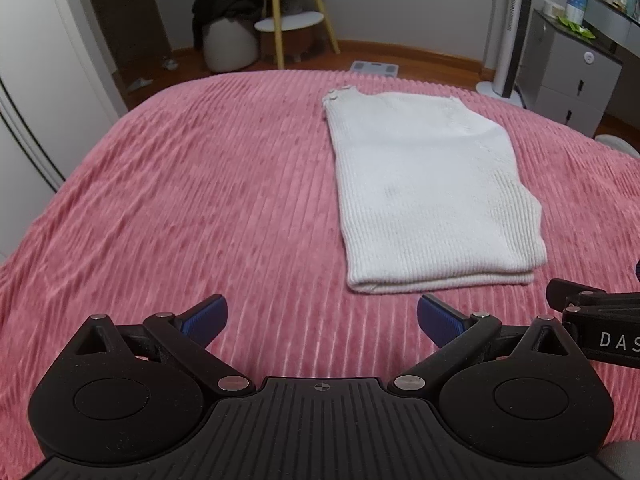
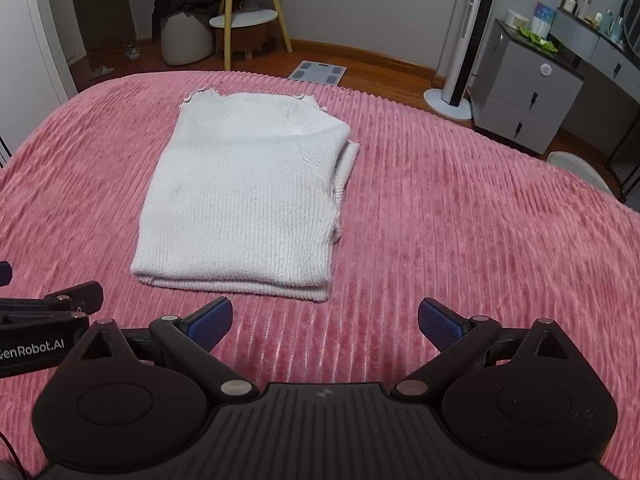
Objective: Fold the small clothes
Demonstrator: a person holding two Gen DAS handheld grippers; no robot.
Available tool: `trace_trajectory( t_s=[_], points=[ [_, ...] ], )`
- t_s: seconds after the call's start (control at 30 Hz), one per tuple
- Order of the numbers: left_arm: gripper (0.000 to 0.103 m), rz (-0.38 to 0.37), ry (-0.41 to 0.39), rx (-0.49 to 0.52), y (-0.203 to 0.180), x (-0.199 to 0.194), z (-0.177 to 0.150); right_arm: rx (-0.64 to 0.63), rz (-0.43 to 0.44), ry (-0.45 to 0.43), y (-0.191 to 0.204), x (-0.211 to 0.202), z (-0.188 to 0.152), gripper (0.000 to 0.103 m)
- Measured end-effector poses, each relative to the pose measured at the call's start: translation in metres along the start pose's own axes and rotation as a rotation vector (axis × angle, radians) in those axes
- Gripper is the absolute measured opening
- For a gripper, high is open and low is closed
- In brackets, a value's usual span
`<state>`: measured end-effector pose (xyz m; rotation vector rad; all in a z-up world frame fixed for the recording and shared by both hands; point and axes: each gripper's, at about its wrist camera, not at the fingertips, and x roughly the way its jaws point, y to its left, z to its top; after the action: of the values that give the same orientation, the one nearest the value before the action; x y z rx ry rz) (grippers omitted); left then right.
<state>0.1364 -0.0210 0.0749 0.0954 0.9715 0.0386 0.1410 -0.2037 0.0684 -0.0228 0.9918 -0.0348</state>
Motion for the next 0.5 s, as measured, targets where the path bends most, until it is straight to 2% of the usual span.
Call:
trace_trajectory(
  t_s=[0.5],
  points=[
    [0.103,-0.006,0.006,0.005,-0.0034,-0.0051,-0.004,-0.001,0.008,-0.015,0.0019,-0.008,-0.0002,0.099]
  ],
)
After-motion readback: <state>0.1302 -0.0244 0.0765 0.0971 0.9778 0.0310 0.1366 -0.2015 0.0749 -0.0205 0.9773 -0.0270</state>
